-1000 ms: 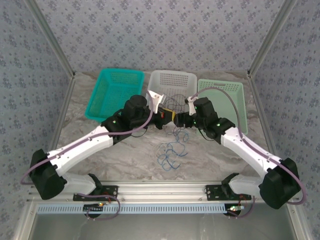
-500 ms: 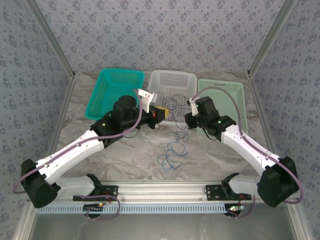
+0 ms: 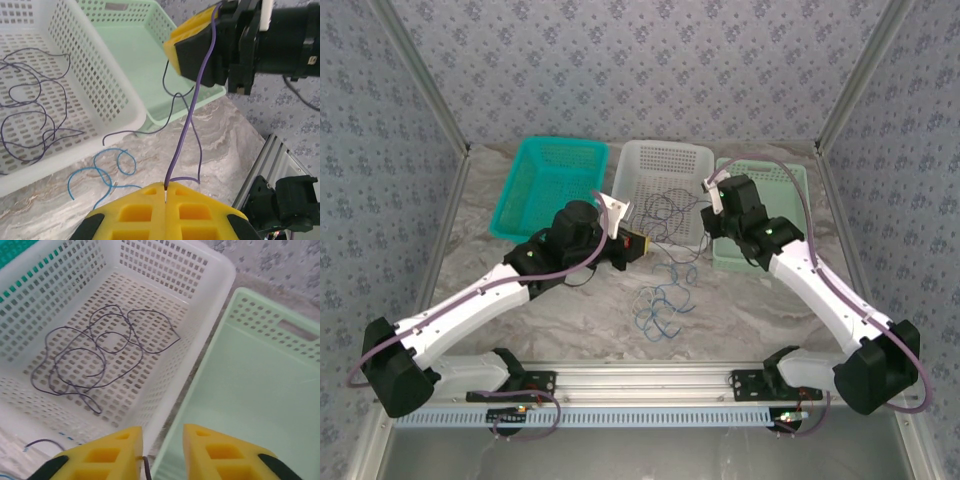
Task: Untangle the cables
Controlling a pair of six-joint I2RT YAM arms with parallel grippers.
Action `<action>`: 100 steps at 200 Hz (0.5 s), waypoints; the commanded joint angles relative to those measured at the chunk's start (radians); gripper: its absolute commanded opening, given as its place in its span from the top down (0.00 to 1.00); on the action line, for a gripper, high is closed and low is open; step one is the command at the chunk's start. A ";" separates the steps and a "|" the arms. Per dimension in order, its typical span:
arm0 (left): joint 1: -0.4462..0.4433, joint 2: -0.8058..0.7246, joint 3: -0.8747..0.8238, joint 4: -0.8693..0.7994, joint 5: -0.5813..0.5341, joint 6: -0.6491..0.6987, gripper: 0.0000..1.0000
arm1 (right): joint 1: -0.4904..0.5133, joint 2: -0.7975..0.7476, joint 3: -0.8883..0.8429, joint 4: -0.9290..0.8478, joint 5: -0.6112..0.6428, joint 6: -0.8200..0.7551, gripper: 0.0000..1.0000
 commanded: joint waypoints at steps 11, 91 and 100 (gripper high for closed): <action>0.005 -0.016 -0.014 -0.031 -0.003 0.012 1.00 | -0.006 0.008 0.037 -0.020 0.068 -0.045 0.42; 0.005 0.029 0.012 0.084 0.038 -0.004 1.00 | -0.007 -0.001 0.034 -0.033 -0.006 0.082 0.25; 0.005 0.023 0.019 0.081 0.040 -0.002 1.00 | -0.009 0.003 0.023 -0.024 0.021 0.072 0.25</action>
